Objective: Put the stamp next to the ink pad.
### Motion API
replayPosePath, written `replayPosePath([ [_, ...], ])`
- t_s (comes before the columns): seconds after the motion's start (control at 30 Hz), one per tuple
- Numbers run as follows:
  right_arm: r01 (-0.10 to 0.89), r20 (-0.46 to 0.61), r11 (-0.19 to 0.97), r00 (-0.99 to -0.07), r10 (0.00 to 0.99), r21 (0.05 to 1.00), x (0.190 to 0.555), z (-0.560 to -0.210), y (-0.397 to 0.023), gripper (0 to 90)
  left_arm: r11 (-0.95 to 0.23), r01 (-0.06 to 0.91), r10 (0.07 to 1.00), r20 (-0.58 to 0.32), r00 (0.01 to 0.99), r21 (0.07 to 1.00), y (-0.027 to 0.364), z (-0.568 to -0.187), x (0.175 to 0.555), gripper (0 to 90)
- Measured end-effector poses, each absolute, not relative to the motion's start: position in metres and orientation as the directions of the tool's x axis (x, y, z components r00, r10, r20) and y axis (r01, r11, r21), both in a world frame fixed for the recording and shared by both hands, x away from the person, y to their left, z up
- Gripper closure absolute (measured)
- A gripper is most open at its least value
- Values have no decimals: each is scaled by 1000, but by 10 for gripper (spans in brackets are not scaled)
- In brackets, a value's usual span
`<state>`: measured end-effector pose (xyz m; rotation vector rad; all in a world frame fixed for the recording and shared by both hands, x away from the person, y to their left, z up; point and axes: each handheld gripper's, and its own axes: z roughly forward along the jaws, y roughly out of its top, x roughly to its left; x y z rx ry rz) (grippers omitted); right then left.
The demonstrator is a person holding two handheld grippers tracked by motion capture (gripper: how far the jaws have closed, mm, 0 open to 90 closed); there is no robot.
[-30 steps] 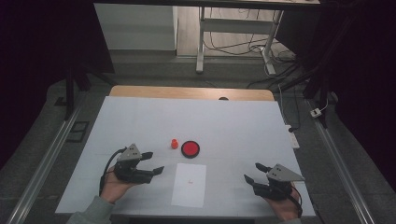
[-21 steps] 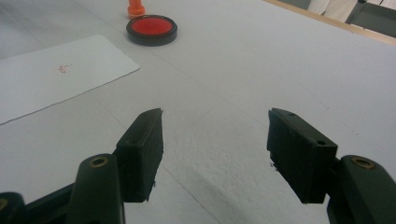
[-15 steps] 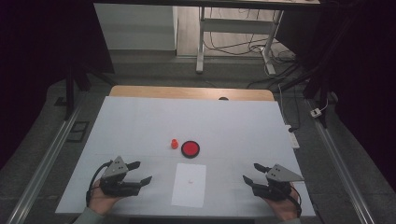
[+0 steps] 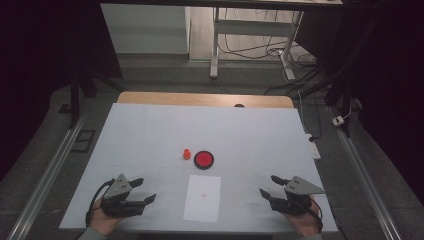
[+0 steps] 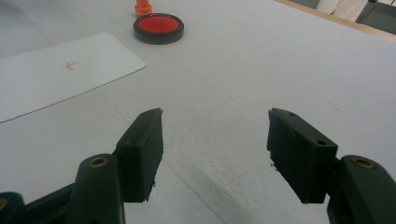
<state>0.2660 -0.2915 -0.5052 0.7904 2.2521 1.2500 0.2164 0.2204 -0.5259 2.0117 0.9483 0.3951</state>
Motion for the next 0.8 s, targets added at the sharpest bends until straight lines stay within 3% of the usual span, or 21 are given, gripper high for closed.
replayPosePath([
  [0.8,260,-102,430,-748,656,865,266,-506,-290,355,-347,472,748,-65,660,811,219,-525,218,276],
])
